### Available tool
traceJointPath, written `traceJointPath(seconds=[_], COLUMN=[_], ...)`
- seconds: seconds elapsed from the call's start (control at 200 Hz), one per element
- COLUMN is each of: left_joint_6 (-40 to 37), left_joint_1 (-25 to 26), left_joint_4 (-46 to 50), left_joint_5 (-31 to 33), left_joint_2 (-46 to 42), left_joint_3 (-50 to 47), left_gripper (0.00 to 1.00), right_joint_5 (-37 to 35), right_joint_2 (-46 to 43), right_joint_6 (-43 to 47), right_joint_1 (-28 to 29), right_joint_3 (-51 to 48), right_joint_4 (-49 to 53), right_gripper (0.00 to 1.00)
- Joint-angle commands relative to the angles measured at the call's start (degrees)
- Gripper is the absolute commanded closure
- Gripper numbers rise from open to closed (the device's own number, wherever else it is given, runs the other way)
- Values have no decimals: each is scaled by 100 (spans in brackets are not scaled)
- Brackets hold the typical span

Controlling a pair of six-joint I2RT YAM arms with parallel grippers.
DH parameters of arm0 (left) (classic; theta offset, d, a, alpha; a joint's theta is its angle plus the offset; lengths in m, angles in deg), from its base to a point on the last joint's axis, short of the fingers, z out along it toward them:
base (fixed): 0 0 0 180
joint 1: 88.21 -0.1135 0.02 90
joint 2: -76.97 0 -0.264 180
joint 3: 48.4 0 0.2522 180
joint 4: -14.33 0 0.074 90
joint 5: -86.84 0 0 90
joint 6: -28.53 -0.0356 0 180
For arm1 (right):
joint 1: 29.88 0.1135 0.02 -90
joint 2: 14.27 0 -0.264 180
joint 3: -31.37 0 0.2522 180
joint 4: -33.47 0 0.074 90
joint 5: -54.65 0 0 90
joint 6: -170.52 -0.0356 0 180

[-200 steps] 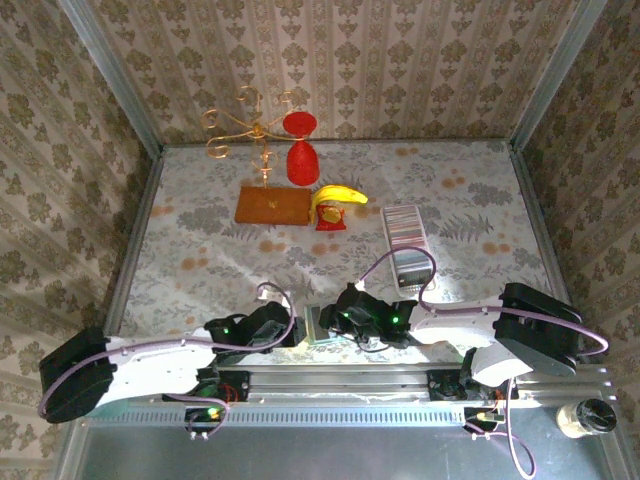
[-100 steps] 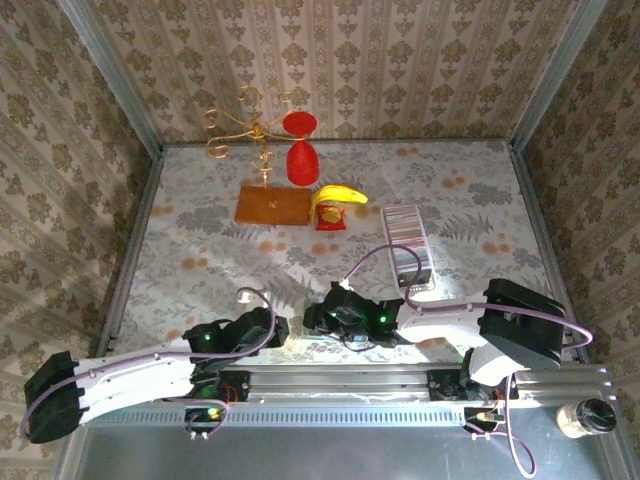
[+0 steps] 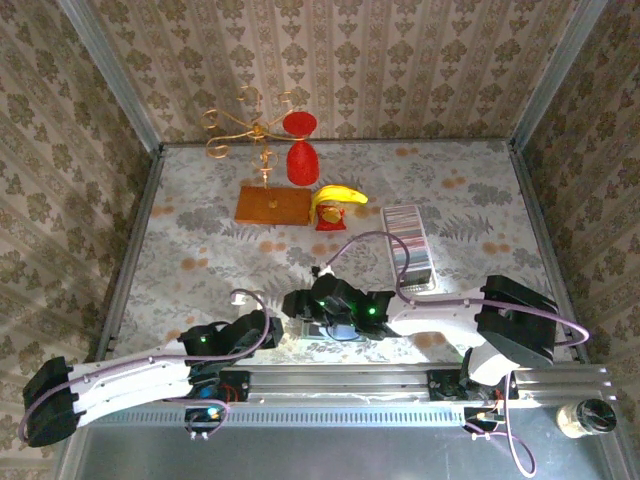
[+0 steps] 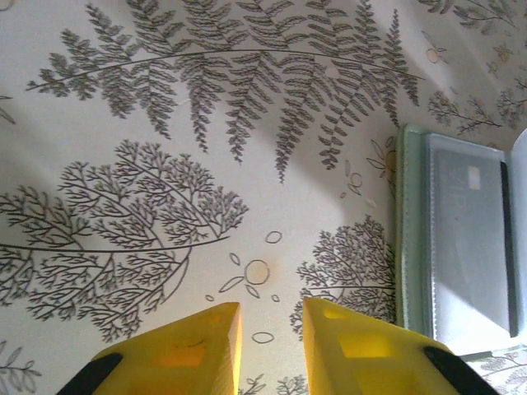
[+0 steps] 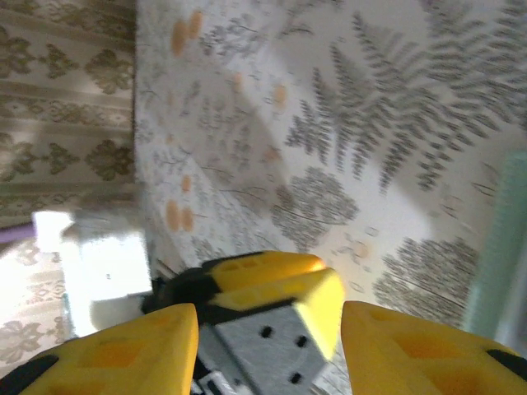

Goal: Put the credit cards into the card holder
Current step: Flip over the card slot in the card holder, then pick up the credit card from the storage box.

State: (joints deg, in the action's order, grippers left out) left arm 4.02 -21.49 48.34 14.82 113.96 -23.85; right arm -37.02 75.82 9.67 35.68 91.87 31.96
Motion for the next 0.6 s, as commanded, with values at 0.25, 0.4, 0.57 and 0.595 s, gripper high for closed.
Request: traceJointPath(seconds=[0.25,0.4,0.57,0.595], left_joint_6=[-125,-305,-685,-735], left_joint_1=[21,-51,-132,-145], left_joint_4=[59,-180,-770,-811], left_joint_5=[304,294,239,273], left_joint_2=[-83,132,436,492], left_joint_3=[154,340,453,474], left_gripper=[64,56,45,44], right_joint_5=[141,-65,-426,-683], right_joint_2=[-982,-2240,-3297,-3392], right_joint_6=[2711,5512,10794,11293], right_joint_1=[-648,-1242,-1332,-1370], right_joint_3=[516,622,212,154], right_joint_4=[1021,2303,3710,3871], right_gripper=[51,48,48,48])
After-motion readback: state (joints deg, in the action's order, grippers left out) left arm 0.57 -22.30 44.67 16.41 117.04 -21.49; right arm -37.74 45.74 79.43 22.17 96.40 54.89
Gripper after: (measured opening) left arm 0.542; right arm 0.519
